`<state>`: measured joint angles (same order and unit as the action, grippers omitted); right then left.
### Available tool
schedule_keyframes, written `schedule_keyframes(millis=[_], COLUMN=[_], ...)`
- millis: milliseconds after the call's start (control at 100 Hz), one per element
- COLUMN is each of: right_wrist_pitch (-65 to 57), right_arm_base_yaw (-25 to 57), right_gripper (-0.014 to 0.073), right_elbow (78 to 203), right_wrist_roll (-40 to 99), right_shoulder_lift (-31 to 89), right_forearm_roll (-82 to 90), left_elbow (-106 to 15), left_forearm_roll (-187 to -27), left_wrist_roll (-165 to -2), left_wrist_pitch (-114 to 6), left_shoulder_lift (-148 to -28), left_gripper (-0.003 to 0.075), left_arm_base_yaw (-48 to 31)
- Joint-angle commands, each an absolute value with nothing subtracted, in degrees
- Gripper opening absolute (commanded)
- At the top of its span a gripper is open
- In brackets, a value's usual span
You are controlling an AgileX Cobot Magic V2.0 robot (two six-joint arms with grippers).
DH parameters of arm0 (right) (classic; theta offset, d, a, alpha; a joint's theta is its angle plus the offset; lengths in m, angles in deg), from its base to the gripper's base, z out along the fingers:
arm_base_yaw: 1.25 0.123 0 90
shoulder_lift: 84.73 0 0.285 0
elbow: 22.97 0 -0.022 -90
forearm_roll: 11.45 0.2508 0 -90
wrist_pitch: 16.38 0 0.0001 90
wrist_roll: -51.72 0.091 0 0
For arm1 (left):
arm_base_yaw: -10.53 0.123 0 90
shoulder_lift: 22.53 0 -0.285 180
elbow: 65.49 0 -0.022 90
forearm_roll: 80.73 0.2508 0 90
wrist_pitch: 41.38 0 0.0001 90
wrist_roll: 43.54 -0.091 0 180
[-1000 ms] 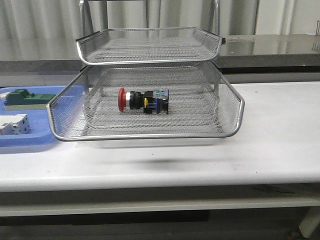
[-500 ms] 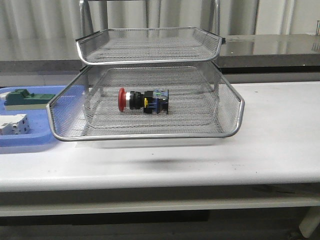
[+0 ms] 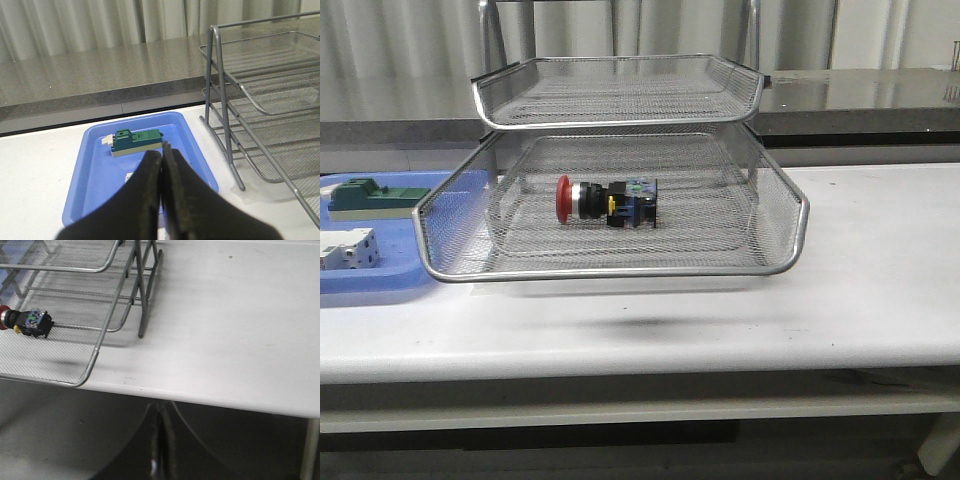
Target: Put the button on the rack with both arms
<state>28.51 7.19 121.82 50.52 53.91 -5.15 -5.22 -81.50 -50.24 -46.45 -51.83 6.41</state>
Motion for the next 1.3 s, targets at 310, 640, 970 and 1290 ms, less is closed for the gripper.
schedule_keyframes(millis=[310,640,970,1290], right_wrist_pitch=[22.50,15.36,13.04,13.16], right_arm_base_yaw=[9.94,23.26,34.77,41.35], right_gripper=[-0.0067,-0.0067,-0.0064,-0.0064], right_elbow=[123.59,123.70,128.46,136.47], right_wrist_roll=[37.21,36.18,36.18,36.18], right_shoulder_lift=[31.95,17.01,5.60,-4.69], right_forearm_roll=[12.43,13.76,12.84,6.56], left_elbow=[-6.88,-6.88,-6.88,-6.88], left_forearm_roll=[-82.00,-82.00,-82.00,-82.00], left_wrist_roll=[-49.74,-49.74,-49.74,-49.74], left_wrist_pitch=[-41.84,-41.84,-41.84,-41.84], left_shoulder_lift=[-52.10,-52.10,-52.10,-52.10], left_gripper=[0.0004,0.0004,0.0004,0.0004], left_arm_base_yaw=[6.37,6.37,6.37,6.37])
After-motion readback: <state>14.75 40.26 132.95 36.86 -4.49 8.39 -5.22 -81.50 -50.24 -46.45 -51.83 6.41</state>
